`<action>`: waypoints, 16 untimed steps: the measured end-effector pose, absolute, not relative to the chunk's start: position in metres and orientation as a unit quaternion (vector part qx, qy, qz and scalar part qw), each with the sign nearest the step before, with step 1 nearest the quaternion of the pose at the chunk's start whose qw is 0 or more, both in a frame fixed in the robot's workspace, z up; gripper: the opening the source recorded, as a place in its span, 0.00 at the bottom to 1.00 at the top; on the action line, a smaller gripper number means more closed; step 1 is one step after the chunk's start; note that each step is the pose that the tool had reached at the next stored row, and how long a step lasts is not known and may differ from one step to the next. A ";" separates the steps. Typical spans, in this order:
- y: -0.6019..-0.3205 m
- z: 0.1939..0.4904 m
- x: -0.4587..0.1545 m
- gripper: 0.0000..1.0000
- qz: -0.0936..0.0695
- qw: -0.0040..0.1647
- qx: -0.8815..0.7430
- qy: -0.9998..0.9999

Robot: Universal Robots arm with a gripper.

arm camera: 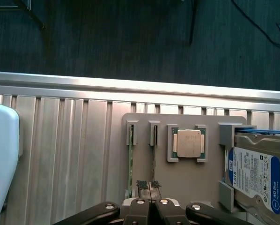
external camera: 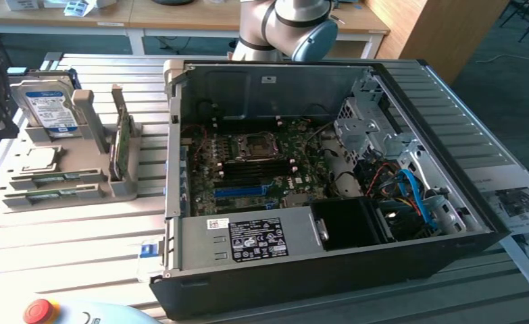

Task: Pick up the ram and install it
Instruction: 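Pick up the ram and move it above insertion slot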

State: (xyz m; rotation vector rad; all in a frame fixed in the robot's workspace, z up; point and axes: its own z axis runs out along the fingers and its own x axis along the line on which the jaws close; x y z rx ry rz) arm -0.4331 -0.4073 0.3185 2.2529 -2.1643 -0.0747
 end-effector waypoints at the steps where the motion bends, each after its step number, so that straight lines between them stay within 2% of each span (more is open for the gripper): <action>1: -0.407 0.317 -0.433 0.10 -0.024 0.008 0.721 -0.693; 16: -0.407 0.297 -0.433 0.10 -0.024 0.008 0.721 -0.693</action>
